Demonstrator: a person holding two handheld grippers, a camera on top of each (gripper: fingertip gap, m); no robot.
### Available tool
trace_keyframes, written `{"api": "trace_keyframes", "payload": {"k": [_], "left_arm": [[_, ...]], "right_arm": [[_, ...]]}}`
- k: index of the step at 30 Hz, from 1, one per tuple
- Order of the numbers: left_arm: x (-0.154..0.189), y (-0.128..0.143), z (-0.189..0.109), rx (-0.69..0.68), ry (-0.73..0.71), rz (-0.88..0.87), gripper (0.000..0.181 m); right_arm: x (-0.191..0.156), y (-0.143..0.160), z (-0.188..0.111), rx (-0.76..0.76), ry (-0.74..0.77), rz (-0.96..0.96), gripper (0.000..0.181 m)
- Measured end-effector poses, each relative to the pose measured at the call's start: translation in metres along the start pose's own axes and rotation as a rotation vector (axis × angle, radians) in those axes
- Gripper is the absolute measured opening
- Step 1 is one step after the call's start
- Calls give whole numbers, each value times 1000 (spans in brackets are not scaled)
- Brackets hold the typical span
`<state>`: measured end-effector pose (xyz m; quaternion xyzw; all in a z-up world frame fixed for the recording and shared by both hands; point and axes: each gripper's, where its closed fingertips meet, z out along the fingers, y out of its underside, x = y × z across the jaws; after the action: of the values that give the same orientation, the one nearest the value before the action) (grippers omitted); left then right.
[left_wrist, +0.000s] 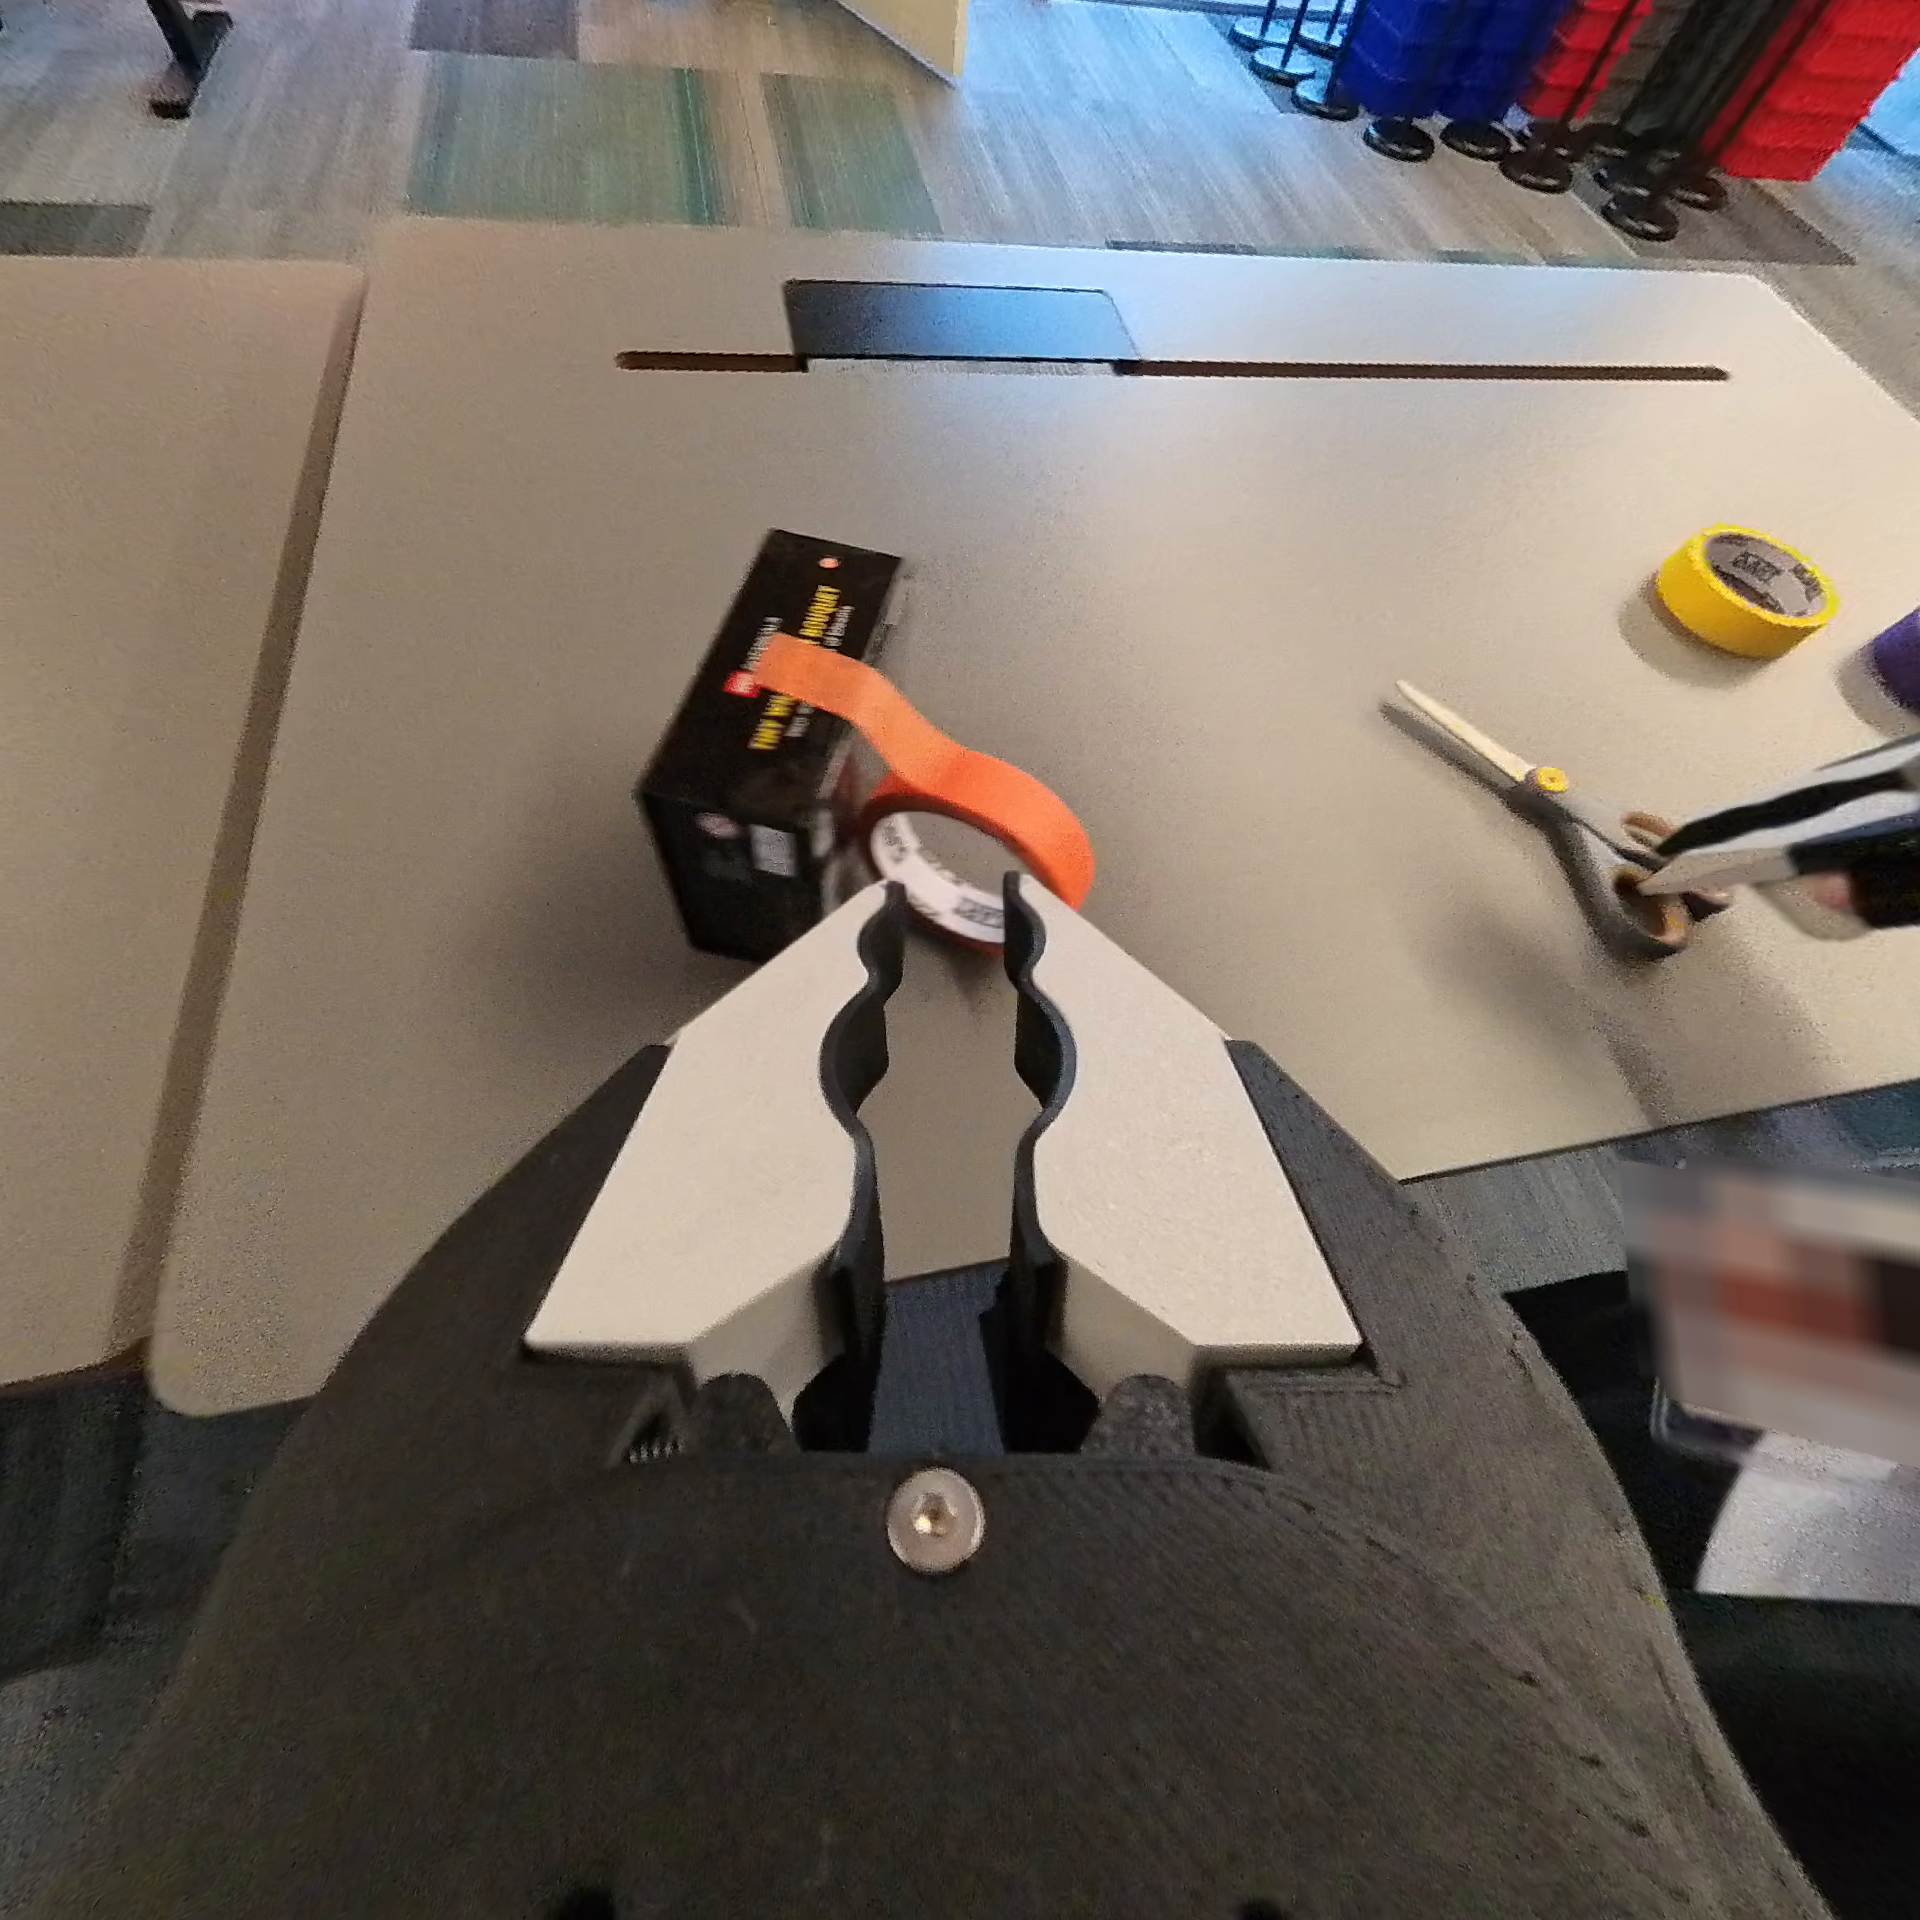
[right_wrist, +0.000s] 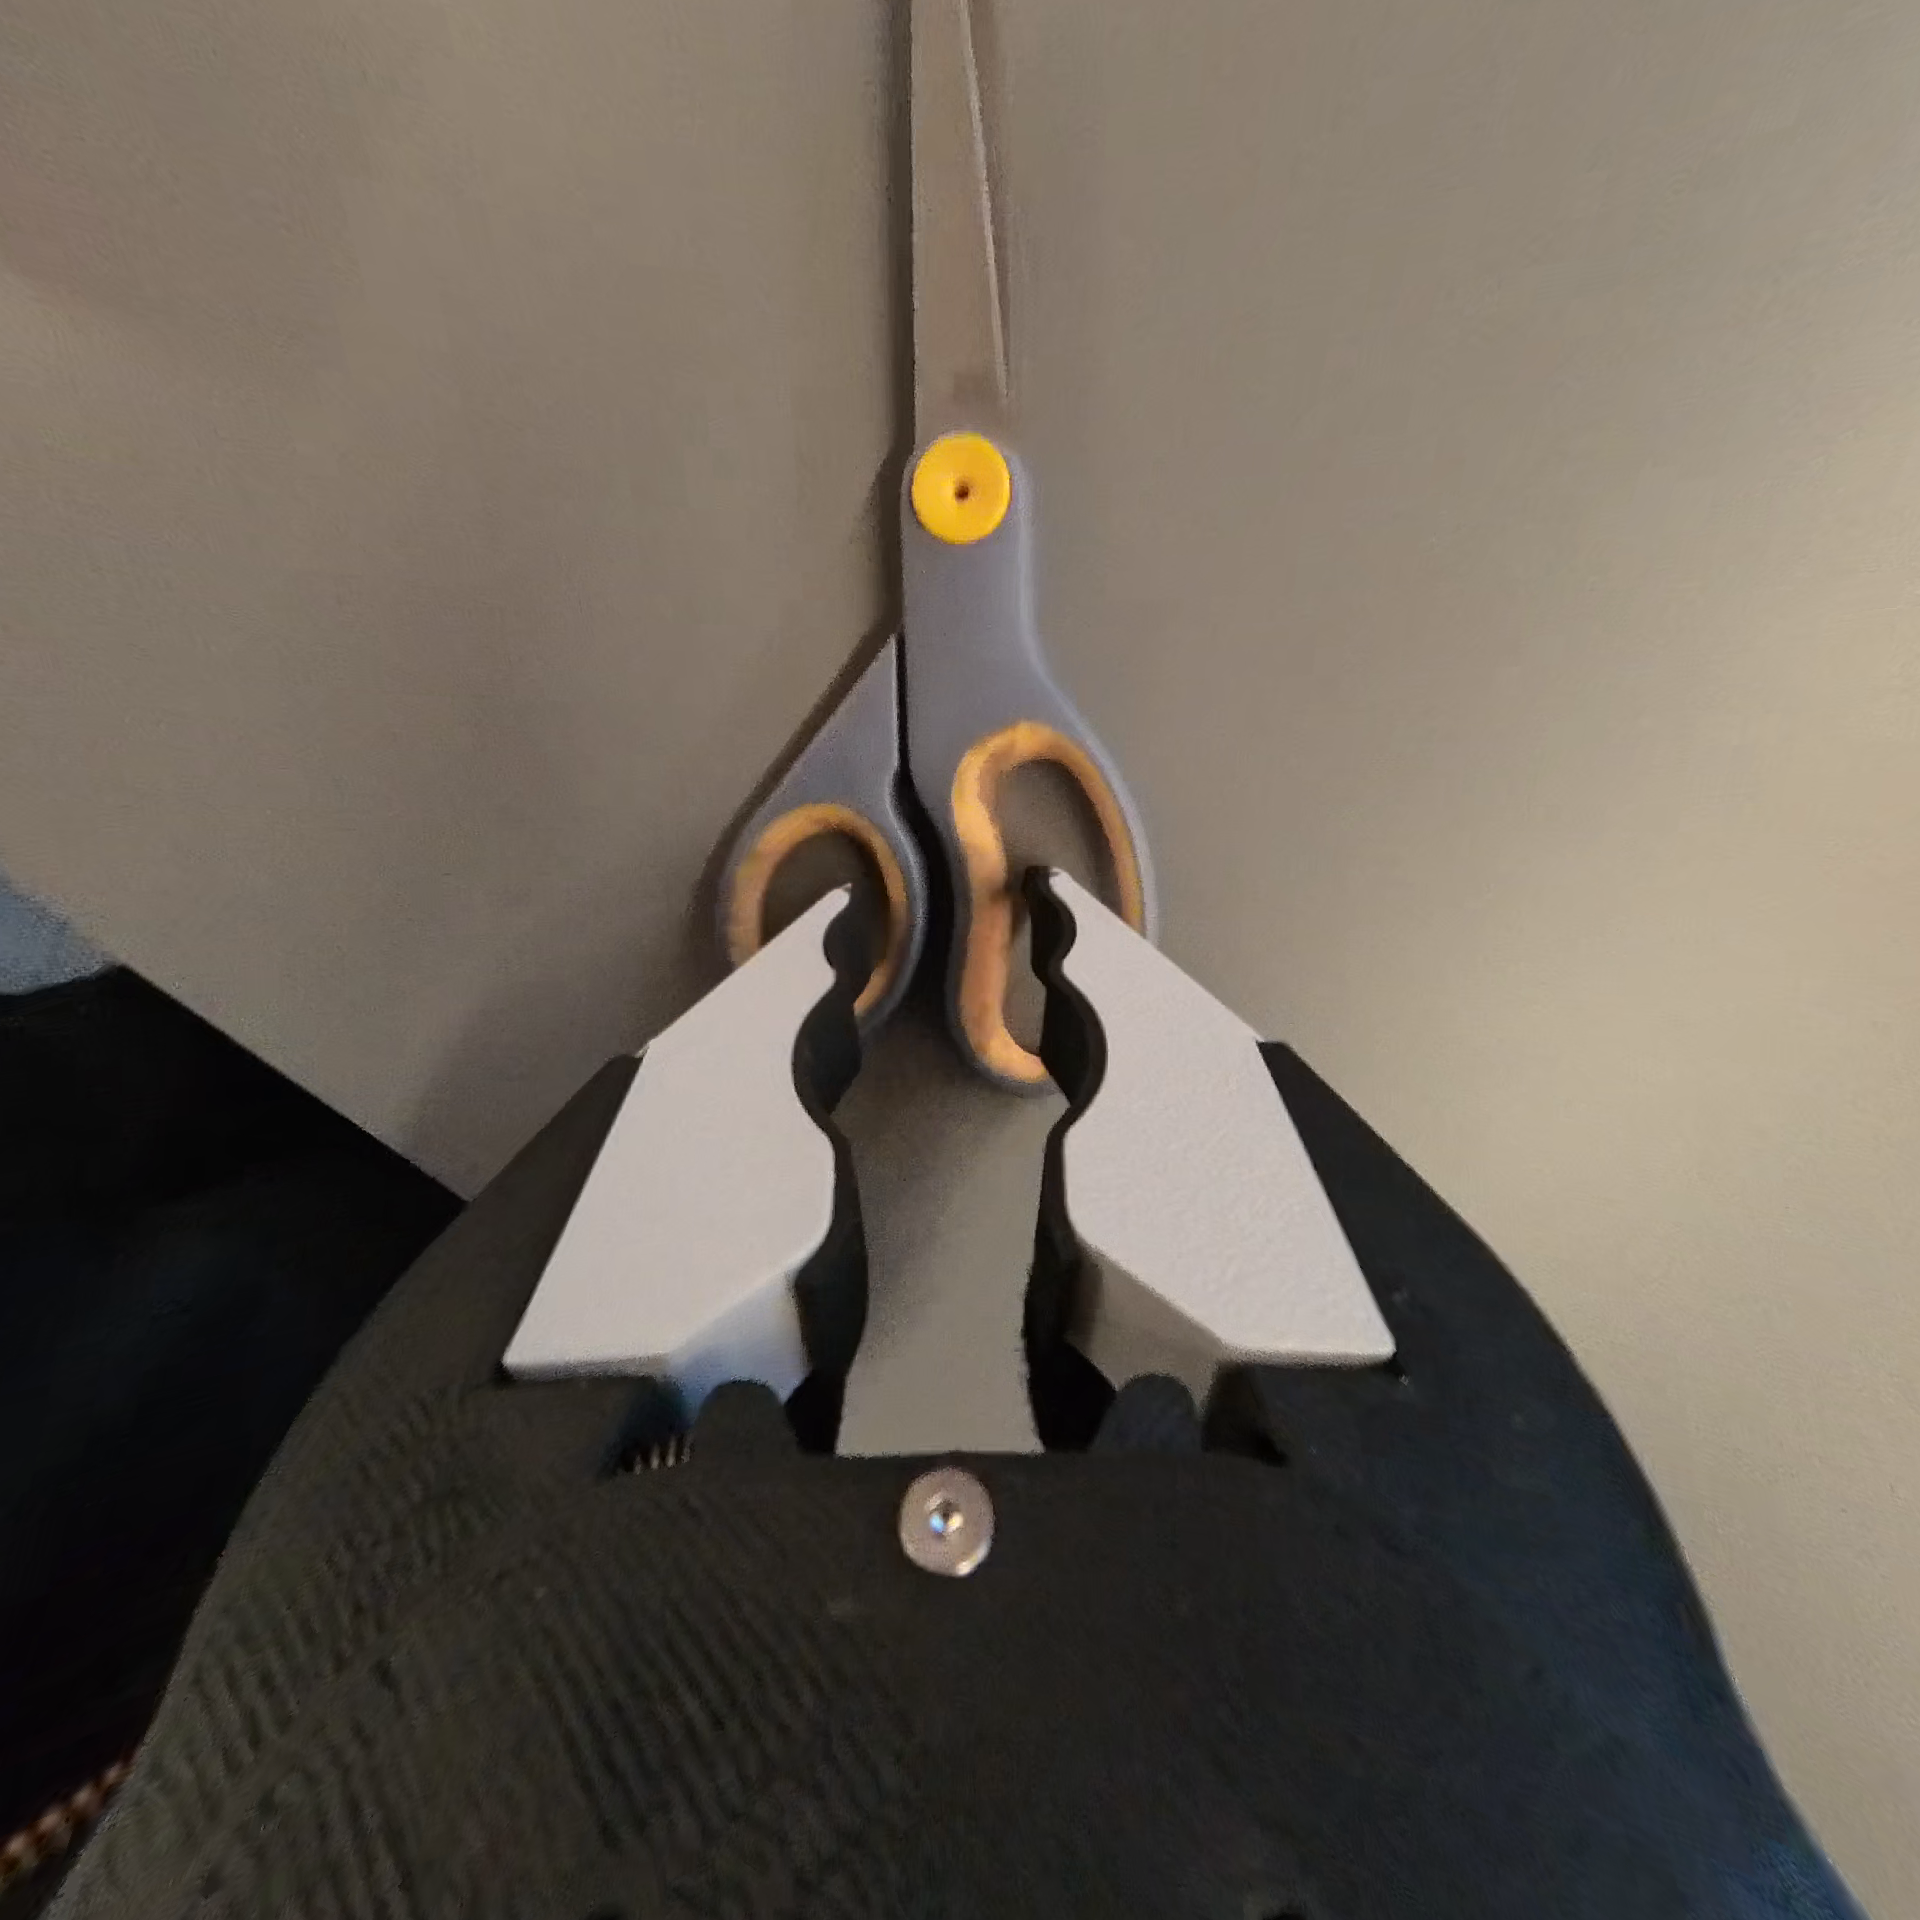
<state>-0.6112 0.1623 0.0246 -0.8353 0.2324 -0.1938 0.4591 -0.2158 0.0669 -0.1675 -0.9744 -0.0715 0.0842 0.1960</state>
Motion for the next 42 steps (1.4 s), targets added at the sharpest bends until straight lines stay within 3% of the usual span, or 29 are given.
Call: {"api": "trace_keyframes", "payload": {"k": [3, 7, 10, 12, 14, 16, 20, 24, 28, 34, 37, 38, 39, 42], "left_arm": [[45, 0, -1, -22, -5, 16, 17], [93, 7, 1, -89, 6, 14, 23], [131, 29, 14, -159, 109, -109, 28], [156, 46, 25, -212, 218, -257, 33], [162, 68, 39, -269, 216, -380, 20], [170, 84, 53, -278, 227, -449, 19], [202, 100, 76, -297, 351, -608, 32], [221, 102, 92, -297, 453, -770, 43], [239, 77, 97, -258, 568, -900, 54], [257, 0, 96, -63, 745, -1085, 64], [287, -21, 103, -99, 796, -1079, 56], [299, -21, 109, -139, 801, -1078, 45], [311, -23, 114, -177, 819, -1098, 22], [321, -27, 133, -157, 752, -1157, 13]], "right_arm": [[8, 0, 4, -2, 31, -132, 37], [5, -4, 7, 21, -2, -282, 22], [-15, -4, 4, -21, -199, -76, 22], [-44, -5, -5, -64, -440, 184, 22], [-76, -7, -18, -121, -714, 455, 23], [-97, -10, -30, -116, -897, 640, 22], [-125, -5, -42, -55, -989, 676, 22], [-142, -17, -67, 103, -1092, 694, 22], [-145, -22, -102, 239, -1050, 492, 21], [-128, -37, -140, 342, -777, -20, 21], [-118, -47, -150, 383, -696, -218, 21], [-116, -50, -154, 397, -691, -278, 21], [-112, -52, -155, 403, -680, -343, 21], [-93, -61, -158, 422, -634, -514, 22]]}}
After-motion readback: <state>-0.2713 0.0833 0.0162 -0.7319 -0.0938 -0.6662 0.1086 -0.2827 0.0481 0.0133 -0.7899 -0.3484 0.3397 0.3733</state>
